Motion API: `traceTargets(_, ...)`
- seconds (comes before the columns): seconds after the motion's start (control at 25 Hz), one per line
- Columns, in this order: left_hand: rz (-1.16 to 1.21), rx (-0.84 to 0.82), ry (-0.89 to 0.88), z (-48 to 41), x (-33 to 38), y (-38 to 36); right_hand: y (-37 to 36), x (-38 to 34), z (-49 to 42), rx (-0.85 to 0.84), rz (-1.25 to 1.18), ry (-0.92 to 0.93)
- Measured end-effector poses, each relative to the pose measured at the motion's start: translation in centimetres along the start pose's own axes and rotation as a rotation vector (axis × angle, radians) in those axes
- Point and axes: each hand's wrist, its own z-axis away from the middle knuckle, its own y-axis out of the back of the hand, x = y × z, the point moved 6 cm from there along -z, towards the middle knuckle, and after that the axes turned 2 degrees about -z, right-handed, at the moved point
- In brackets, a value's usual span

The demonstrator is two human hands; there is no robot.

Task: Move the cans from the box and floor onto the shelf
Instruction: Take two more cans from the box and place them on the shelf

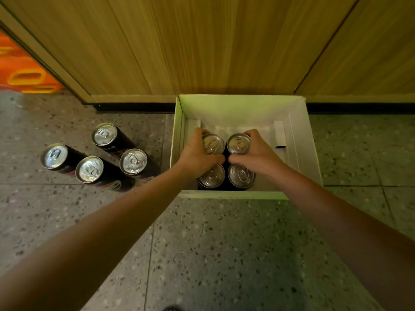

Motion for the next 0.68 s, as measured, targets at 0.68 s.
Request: traceTargets(0.68, -0.006, 0.168, -0.332, 20.9, 32.7, 21.0, 22.2, -32.2, 20.9, 0.115, -0.038, 0.322)
